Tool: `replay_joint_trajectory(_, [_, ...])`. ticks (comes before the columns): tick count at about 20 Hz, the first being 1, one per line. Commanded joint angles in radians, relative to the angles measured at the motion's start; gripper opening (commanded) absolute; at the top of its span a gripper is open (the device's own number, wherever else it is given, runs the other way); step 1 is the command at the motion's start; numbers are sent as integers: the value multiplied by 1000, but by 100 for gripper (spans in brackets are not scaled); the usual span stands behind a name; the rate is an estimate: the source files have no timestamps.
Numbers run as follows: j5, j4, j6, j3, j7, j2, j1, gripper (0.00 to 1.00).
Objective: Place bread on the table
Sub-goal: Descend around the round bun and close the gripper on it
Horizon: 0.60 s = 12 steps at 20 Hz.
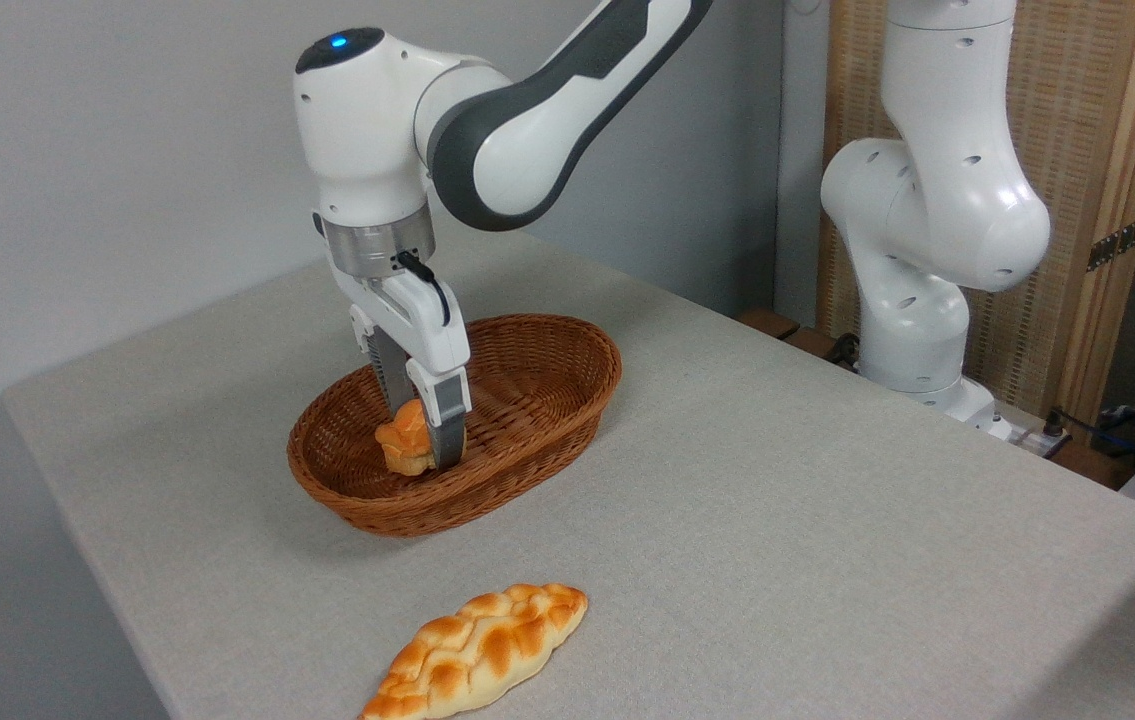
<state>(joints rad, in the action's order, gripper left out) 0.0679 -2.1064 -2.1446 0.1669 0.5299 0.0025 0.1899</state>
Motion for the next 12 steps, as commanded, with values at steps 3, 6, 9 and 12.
replay_joint_trajectory(3, [-8, -18, -24, 3, 5, -12, -1, 43])
replay_joint_trajectory(6, [-8, -18, -21, 3, 5, -12, -1, 42])
replay_joint_trajectory(9, [-8, -18, -18, 3, 5, -13, -1, 42])
replay_joint_trajectory(12, [-10, -17, -14, 3, 7, -21, -1, 43])
